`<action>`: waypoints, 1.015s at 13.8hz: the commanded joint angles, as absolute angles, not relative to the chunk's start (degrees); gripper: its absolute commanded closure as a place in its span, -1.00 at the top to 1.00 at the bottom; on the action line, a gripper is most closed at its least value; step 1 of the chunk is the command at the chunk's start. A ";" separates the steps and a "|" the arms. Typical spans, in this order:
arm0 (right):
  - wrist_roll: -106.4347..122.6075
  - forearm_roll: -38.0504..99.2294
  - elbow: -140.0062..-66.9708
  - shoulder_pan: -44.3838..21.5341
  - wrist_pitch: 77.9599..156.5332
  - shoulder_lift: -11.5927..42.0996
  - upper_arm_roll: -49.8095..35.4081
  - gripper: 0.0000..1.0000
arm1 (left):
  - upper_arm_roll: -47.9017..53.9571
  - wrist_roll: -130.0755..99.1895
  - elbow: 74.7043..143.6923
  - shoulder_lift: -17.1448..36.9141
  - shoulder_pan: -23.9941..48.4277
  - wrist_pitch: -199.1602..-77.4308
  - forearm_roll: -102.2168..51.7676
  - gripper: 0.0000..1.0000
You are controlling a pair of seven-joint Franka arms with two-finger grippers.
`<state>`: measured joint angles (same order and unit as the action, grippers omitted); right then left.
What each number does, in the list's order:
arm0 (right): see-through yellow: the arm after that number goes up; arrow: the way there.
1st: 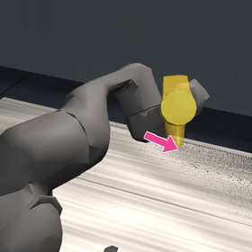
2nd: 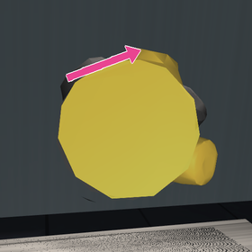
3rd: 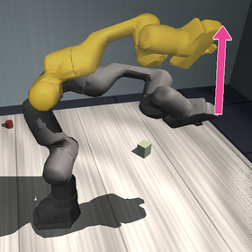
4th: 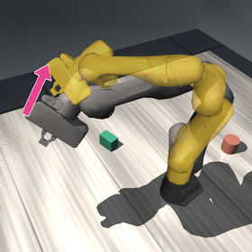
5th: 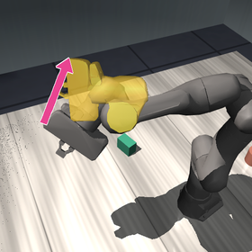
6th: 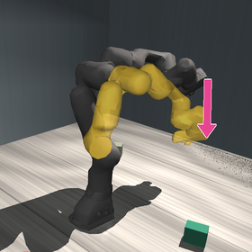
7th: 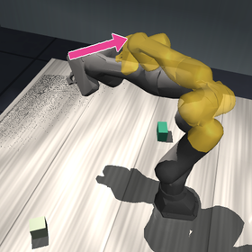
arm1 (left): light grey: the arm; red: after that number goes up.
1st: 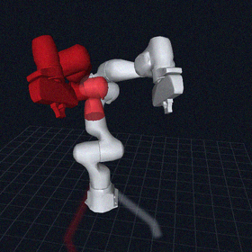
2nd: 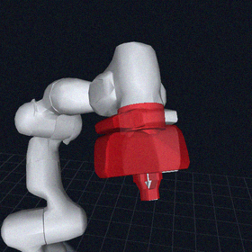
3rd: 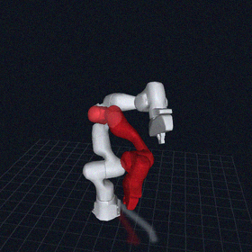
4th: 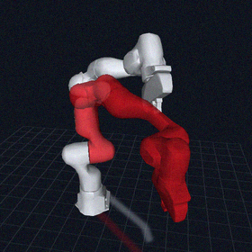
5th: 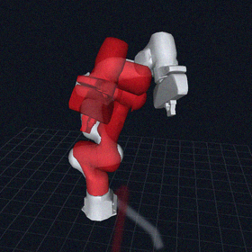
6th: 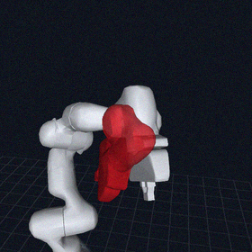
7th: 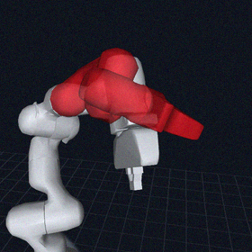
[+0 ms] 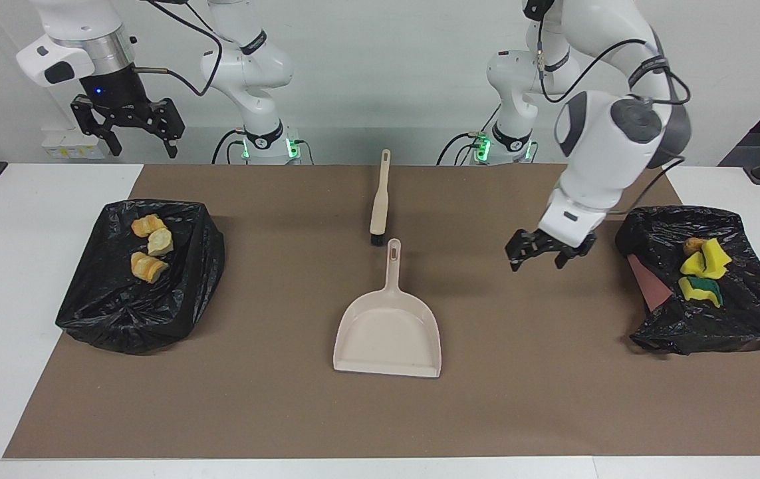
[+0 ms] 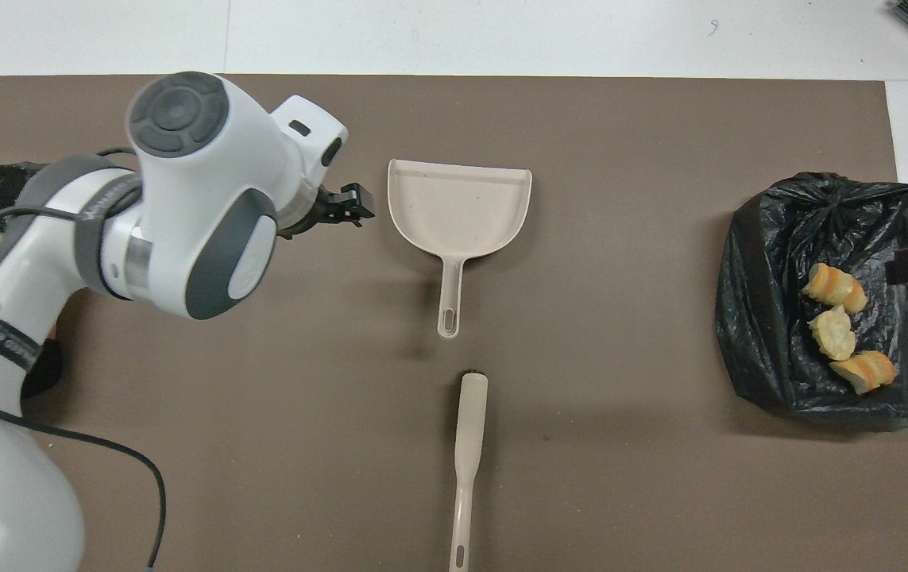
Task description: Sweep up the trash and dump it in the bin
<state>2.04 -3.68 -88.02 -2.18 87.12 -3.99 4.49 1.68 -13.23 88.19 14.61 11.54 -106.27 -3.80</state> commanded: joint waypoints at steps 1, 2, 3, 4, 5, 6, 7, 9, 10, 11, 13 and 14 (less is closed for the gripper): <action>3.08 -3.34 -88.59 -2.20 86.31 -4.83 4.57 1.00 | 2.11 -6.27 88.86 11.26 7.92 -102.49 -4.48 1.00; 3.08 -3.34 -88.59 -2.20 86.31 -4.83 4.57 1.00 | 2.20 -3.89 88.77 10.73 6.17 -101.44 -4.40 1.00; 3.08 -3.34 -88.59 -2.20 86.31 -4.83 4.57 1.00 | 2.11 -1.61 88.77 9.68 5.28 -100.56 -4.22 1.00; 3.08 -3.34 -88.59 -2.20 86.31 -4.83 4.57 1.00 | 2.11 -0.28 88.77 8.62 4.75 -99.42 -3.78 1.00; 3.08 -3.34 -88.59 -2.20 86.31 -4.83 4.57 1.00 | 2.02 -0.35 88.77 8.00 3.88 -97.93 -3.78 1.00; 3.08 -3.34 -88.59 -2.20 86.31 -4.83 4.57 1.00 | 1.85 -0.70 88.77 7.30 3.87 -96.00 -3.69 1.00; 3.08 -3.34 -88.59 -2.20 86.31 -4.83 4.57 1.00 | 1.85 -0.70 88.94 6.34 3.87 -94.93 -3.26 1.00; 3.08 -3.34 -88.59 -2.20 86.31 -4.83 4.57 1.00 | 1.93 -0.09 91.21 3.53 3.78 -93.87 -2.81 1.00; 3.08 -3.34 -88.59 -2.20 86.31 -4.83 4.57 1.00 | 1.93 0.00 92.27 2.30 3.78 -94.13 -2.20 1.00; 3.08 -3.34 -88.59 -2.20 86.31 -4.83 4.57 1.00 | 1.85 0.44 92.20 1.85 3.78 -93.52 -2.02 1.00; 2.90 -3.34 -88.51 -2.20 86.74 -4.75 4.57 1.00 | 1.76 2.10 91.76 1.41 3.69 -92.82 -1.50 1.00; 3.60 -2.47 -88.51 -2.46 87.01 -4.66 4.31 1.00 | 1.93 2.02 91.41 1.41 3.87 -91.33 0.33 1.00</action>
<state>2.04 -3.50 -88.02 -2.22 87.12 -3.99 4.47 1.57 0.84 90.01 2.96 4.18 -93.04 -2.00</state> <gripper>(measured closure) 0.000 0.000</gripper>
